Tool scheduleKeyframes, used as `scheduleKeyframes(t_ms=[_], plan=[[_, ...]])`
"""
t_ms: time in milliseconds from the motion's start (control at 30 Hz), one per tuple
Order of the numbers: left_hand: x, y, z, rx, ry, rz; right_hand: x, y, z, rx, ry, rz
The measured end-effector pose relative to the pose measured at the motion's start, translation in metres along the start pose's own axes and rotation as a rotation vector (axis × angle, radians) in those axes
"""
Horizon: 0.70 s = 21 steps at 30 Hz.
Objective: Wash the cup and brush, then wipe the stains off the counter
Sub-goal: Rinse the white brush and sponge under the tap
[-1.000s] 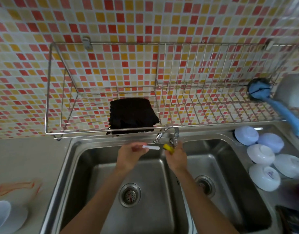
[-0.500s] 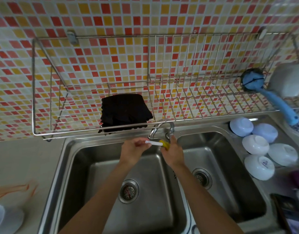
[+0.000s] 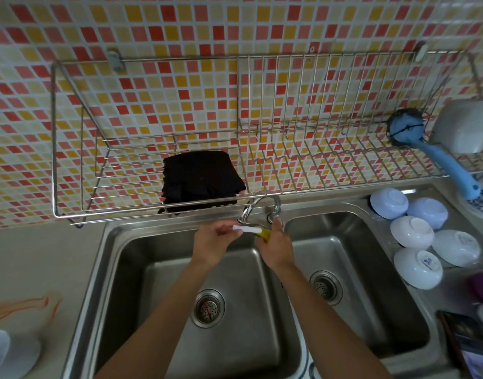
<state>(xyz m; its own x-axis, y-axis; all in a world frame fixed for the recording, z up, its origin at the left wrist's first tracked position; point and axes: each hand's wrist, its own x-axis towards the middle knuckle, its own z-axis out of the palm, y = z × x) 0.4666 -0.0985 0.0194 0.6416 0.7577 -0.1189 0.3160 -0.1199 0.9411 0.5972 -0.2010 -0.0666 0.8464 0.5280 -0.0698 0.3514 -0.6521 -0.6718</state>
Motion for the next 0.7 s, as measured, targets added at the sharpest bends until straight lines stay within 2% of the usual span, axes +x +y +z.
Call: scheduleKeyframes(t_ms=[233, 367, 433, 533, 600, 700], plan=[[-0.003, 0.009, 0.004, 0.010, -0.021, 0.029, -0.009, 0.007, -0.007, 0.127, 0.078, -0.015], [-0.010, 0.013, 0.003, 0.057, -0.033, 0.111, -0.025, -0.003, -0.019, 0.449, 0.129, 0.125], [-0.015, 0.010, -0.006, 0.025, -0.038, 0.105, -0.029, -0.009, -0.021, 0.706, 0.024, 0.289], [-0.022, 0.001, -0.026, 0.063, 0.010, 0.095, -0.036, -0.024, -0.020, 1.112, -0.251, 0.518], [-0.025, -0.006, -0.043, 0.095, 0.060, 0.078, -0.040, -0.033, -0.019, 1.193, -0.361, 0.565], [-0.030, -0.015, -0.069, 0.076, 0.120, 0.044, -0.046, -0.044, -0.018, 1.175, -0.481, 0.472]])
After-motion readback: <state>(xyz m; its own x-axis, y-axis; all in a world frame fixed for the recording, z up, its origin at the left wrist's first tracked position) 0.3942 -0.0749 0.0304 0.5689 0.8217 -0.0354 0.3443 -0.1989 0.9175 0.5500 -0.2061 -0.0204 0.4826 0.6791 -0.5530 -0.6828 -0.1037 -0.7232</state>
